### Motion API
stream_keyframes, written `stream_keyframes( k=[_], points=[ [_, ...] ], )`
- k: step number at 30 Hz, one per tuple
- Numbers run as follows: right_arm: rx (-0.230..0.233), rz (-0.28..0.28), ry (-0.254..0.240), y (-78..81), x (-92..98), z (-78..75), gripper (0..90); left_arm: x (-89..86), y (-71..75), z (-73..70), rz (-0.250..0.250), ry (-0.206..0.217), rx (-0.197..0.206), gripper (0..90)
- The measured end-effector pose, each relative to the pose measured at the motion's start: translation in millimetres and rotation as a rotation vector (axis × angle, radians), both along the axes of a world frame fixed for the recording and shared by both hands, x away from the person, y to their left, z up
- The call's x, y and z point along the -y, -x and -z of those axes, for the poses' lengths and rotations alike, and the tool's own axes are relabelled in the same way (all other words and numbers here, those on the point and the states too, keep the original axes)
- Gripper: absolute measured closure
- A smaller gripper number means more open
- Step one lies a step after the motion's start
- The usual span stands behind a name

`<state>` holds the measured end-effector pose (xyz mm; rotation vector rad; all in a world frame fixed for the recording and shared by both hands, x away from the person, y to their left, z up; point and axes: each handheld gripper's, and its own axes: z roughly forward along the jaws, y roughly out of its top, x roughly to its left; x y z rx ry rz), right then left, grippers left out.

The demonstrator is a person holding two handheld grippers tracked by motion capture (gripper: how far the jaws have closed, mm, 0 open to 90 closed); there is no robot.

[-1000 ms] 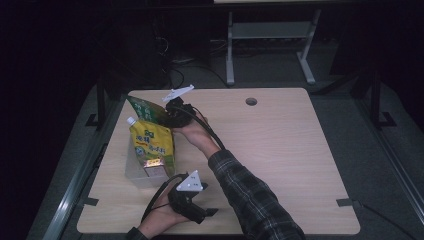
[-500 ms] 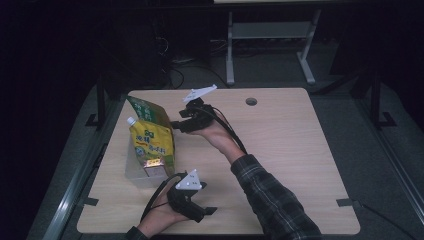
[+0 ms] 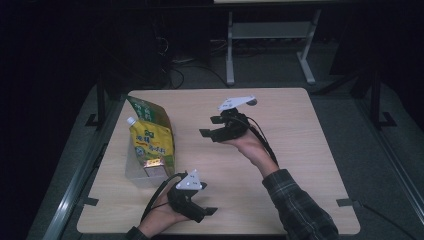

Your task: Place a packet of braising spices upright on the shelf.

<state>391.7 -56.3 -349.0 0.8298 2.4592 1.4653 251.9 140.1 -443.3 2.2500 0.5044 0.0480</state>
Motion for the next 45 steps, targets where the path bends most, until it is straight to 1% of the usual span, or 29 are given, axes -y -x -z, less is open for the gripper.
stream_keyframes(
  k=[2,6,7,9,12,13,14,15,16,18,19,21,23,25,26,30,32,33,34,38,42,45],
  points=[
    [-0.003,0.009,0.006,4.7,8.6,2.2,32.8,0.1,-0.1,0.3,0.000,-0.002,-0.003,13.9],
    [0.008,0.031,0.013,18.9,31.4,9.7,26.7,-0.4,-0.7,0.6,-0.002,-0.002,0.003,13.9],
    [0.009,0.039,0.017,22.4,37.5,12.4,25.9,-0.8,-1.4,0.4,0.001,-0.004,0.009,13.9],
    [-0.003,0.053,0.025,27.8,47.8,17.9,24.3,-1.0,-1.4,0.5,-0.001,-0.006,0.007,13.9],
    [-0.012,0.077,0.051,38.2,64.3,28.1,22.6,-0.8,-1.5,1.2,-0.005,-0.007,0.007,13.9],
    [-0.012,0.077,0.051,38.2,64.3,28.1,22.6,-1.1,-1.8,0.7,-0.001,-0.015,0.004,13.9],
    [-0.018,0.086,0.059,45.1,72.8,33.3,21.4,-0.8,-1.4,1.4,-0.006,-0.011,0.001,13.9],
    [-0.018,0.086,0.059,45.1,72.8,33.3,21.4,-0.8,-1.4,1.4,-0.006,-0.011,0.001,13.9],
    [-0.019,0.096,0.067,52.9,80.2,38.5,20.8,-1.2,-1.5,1.3,-0.009,-0.013,0.001,13.9],
    [-0.021,0.105,0.087,59.8,86.7,43.0,20.3,-1.5,-1.9,1.3,-0.008,-0.015,0.003,13.9],
    [-0.022,0.105,0.094,62.8,90.6,45.2,19.9,-1.5,-1.9,1.7,-0.013,-0.008,-0.001,14.0],
    [-0.022,0.116,0.099,68.9,96.8,48.5,19.7,-2.3,-2.2,1.7,-0.017,-0.008,-0.001,14.0],
    [-0.035,0.128,0.090,76.4,103.8,52.1,19.0,-2.7,-2.1,1.8,-0.021,-0.007,-0.003,14.0],
    [-0.032,0.144,0.098,84.3,110.1,56.5,18.9,-4.2,-3.5,2.0,-0.022,-0.010,0.001,14.1],
    [-0.034,0.150,0.098,88.5,113.1,58.9,18.6,-4.2,-3.3,2.5,-0.028,-0.004,-0.005,14.1],
    [-0.027,0.176,0.120,103.7,124.4,69.8,17.7,-5.7,-4.8,3.5,-0.022,-0.023,-0.002,14.2],
    [-0.032,0.185,0.128,110.7,129.1,74.5,17.5,-5.5,-4.5,4.2,-0.027,-0.023,-0.007,14.2],
    [-0.032,0.185,0.128,110.7,129.1,74.5,17.5,-5.5,-4.5,4.2,-0.027,-0.023,-0.007,14.2],
    [-0.040,0.191,0.139,117.7,133.6,79.4,17.2,-5.3,-4.5,5.1,-0.028,-0.020,-0.008,14.2],
    [-0.048,0.203,0.160,127.3,140.9,87.3,17.2,-4.9,-4.8,6.8,-0.026,-0.030,-0.009,14.4],
    [-0.075,0.208,0.177,136.8,146.2,95.7,17.3,-3.7,-4.9,9.4,-0.024,-0.029,-0.009,14.8],
    [-0.080,0.207,0.181,140.0,148.0,97.9,17.2,-2.8,-5.4,10.5,-0.019,-0.034,-0.011,14.8]
  ],
)
